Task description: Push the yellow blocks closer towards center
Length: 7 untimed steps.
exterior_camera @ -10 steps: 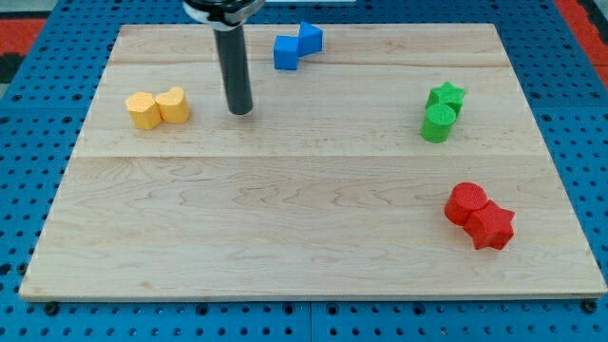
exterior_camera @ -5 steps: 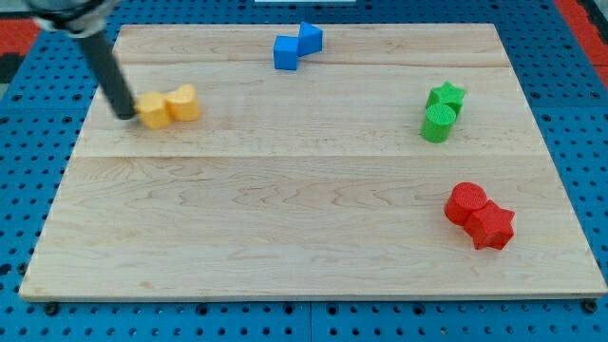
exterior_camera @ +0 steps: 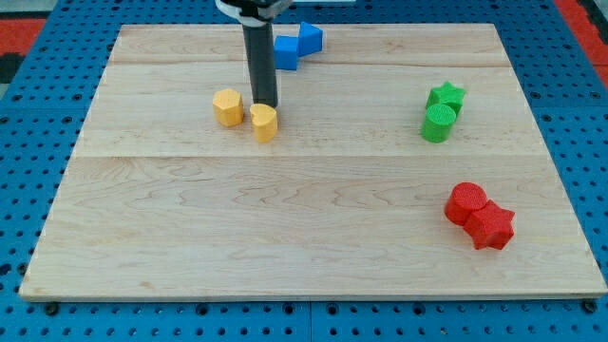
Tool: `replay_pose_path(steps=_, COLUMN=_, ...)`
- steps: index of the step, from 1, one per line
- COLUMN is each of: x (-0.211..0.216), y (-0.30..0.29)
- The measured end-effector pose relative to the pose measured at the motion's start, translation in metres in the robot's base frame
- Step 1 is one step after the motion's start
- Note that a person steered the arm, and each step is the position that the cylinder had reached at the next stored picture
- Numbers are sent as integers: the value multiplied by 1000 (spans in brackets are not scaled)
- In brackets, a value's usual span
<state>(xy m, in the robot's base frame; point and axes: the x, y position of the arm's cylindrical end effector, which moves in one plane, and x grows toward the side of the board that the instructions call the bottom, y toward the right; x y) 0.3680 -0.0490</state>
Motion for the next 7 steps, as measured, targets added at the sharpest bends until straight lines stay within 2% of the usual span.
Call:
replay_pose_path(steps=2, x=-60, y=-9)
replay_pose_path(steps=3, x=-52, y=-60)
replay_pose_path(steps=4, x=-17, y=-62)
replay_pose_path(steps=5, x=15, y=-35)
replay_pose_path(steps=7, x=-11, y=-57)
